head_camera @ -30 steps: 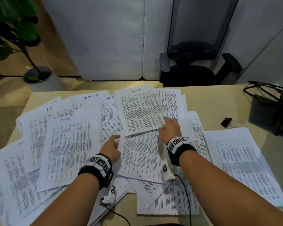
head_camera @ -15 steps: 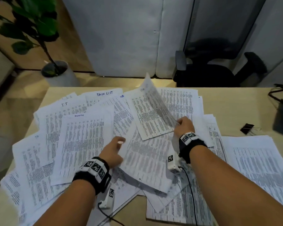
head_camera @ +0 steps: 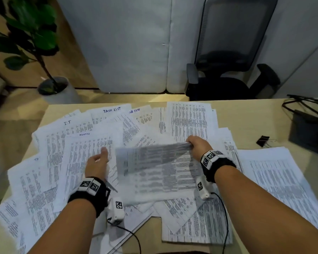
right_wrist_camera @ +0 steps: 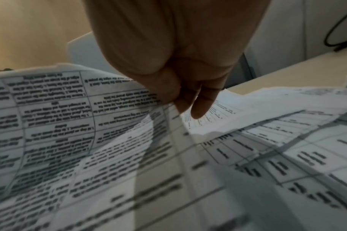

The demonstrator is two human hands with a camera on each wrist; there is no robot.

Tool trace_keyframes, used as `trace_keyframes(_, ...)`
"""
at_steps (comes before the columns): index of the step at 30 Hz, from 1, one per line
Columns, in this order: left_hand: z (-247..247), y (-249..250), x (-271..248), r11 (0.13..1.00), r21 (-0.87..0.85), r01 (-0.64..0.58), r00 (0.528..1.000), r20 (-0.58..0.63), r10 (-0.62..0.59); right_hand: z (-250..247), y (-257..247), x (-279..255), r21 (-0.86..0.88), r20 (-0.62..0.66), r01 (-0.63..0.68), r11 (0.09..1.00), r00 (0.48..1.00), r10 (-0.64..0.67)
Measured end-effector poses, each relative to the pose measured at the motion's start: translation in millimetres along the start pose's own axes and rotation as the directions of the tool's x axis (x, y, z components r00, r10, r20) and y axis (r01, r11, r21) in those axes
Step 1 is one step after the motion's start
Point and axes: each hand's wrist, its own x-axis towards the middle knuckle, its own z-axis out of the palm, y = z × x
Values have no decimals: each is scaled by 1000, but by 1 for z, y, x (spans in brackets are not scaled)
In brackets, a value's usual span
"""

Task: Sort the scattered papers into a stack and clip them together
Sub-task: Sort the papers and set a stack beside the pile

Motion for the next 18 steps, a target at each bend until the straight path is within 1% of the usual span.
trace_keyframes(2, 3, 2, -8, 998, 19, -62, 994, 86, 60, -3, -7, -1, -71, 29, 20, 997, 999, -18)
trace_keyframes(3, 4, 5, -13, 994, 48, -103, 987, 130, 96, -3, -11, -1, -91, 23, 29, 995, 999, -27)
trace_keyframes(5, 8, 10, -21, 975, 122, -184, 966, 205, 157, -2, -16, -1, -116, -32, 36, 993, 999, -40)
trace_keyframes(7, 11, 11, -28, 950, 188, -251, 937, 292, 190, 2, -20, -2, -142, -99, 33, 989, 994, -47)
trace_keyframes(9, 11, 11, -36, 921, 228, -315, 908, 353, 223, 4, -23, -3, -186, -151, 14, 982, 988, -43)
trace_keyframes(10, 11, 10, -39, 923, 208, -322, 901, 368, 231, 4, -24, -4, -218, -175, 0, 976, 984, -39)
trace_keyframes(12, 11, 9, -45, 954, 104, -282, 903, 365, 227, 4, -25, -6, -271, -229, -28, 962, 973, -37)
trace_keyframes(13, 11, 9, -48, 955, 94, -280, 902, 366, 228, 5, -25, -6, -283, -249, -39, 958, 968, -35)
trace_keyframes(14, 11, 10, -51, 944, 134, -303, 895, 381, 233, 5, -26, -7, -281, -259, -44, 959, 965, -31)
trace_keyframes(16, 12, 6, -51, 868, 307, -390, 883, 393, 257, 6, -29, -9, -235, -261, -30, 972, 965, -34)
trace_keyframes(18, 14, 2, -51, 804, 407, -433, 887, 353, 299, 8, -36, -10, -215, -270, 15, 976, 960, -74)
